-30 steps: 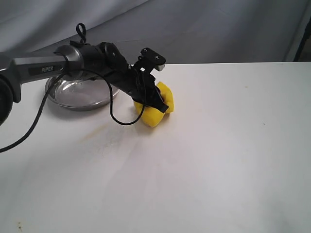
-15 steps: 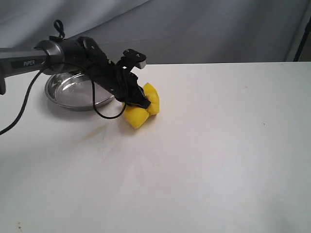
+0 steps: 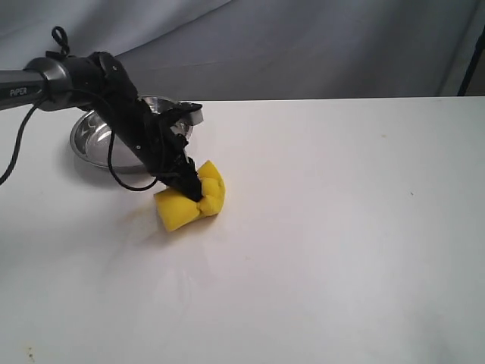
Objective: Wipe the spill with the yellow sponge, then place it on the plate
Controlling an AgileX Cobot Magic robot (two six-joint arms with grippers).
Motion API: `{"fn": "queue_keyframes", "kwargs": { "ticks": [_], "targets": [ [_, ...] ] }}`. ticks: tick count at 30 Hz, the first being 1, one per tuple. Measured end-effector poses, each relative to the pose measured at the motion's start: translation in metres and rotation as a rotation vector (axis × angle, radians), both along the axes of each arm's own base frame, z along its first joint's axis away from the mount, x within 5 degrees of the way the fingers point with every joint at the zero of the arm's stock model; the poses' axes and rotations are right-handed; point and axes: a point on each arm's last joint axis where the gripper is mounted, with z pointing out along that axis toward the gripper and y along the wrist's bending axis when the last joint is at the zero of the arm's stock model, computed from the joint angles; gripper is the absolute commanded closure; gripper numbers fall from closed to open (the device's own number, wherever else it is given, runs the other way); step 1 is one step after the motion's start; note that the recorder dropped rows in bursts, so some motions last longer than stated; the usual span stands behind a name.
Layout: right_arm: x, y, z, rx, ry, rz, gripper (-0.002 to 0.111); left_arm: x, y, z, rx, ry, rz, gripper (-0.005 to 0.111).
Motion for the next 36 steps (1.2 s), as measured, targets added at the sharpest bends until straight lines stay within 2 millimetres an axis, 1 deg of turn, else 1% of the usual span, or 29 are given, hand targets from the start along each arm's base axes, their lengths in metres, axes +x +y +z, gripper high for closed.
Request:
{"fn": "queue_keyframes", "kwargs": {
  "ticks": [3, 5, 6, 11, 13, 17, 21, 22, 25, 28, 34, 36],
  "targets": [
    [0.0, 0.0, 0.0, 0.0, 0.0, 0.0, 0.108, 0.002, 0.027, -0.004, -0.005, 0.072, 0.083, 0.107],
    [0.0, 0.0, 0.0, 0.0, 0.0, 0.0, 0.108, -0.001, 0.037, -0.008, -0.003, 0.098, 0.102, 0.107],
    [0.0, 0.0, 0.0, 0.0, 0.0, 0.0, 0.108, -0.003, 0.045, -0.011, 0.008, 0.115, 0.114, 0.107],
    [0.0, 0.0, 0.0, 0.0, 0.0, 0.0, 0.108, -0.012, 0.077, -0.019, 0.01, 0.193, 0.182, 0.107],
    [0.0, 0.0, 0.0, 0.0, 0.0, 0.0, 0.108, -0.016, 0.088, -0.018, 0.008, 0.216, 0.204, 0.107],
    [0.0, 0.0, 0.0, 0.0, 0.0, 0.0, 0.108, -0.028, 0.126, -0.01, 0.076, 0.231, 0.231, 0.107],
    [0.0, 0.0, 0.0, 0.0, 0.0, 0.0, 0.108, -0.034, 0.148, -0.005, 0.119, 0.243, 0.271, 0.107],
    [0.0, 0.0, 0.0, 0.0, 0.0, 0.0, 0.108, -0.036, 0.157, -0.004, 0.136, 0.249, 0.291, 0.107],
    [0.0, 0.0, 0.0, 0.0, 0.0, 0.0, 0.108, -0.041, 0.164, -0.006, 0.176, 0.273, 0.308, 0.107],
    [0.0, 0.0, 0.0, 0.0, 0.0, 0.0, 0.108, -0.045, 0.167, -0.006, 0.208, 0.285, 0.313, 0.107],
    [0.0, 0.0, 0.0, 0.0, 0.0, 0.0, 0.108, -0.047, 0.166, -0.007, 0.197, 0.292, 0.334, 0.107],
    [0.0, 0.0, 0.0, 0.0, 0.0, 0.0, 0.108, -0.047, 0.161, -0.007, 0.194, 0.288, 0.318, 0.107]
  ]
}}
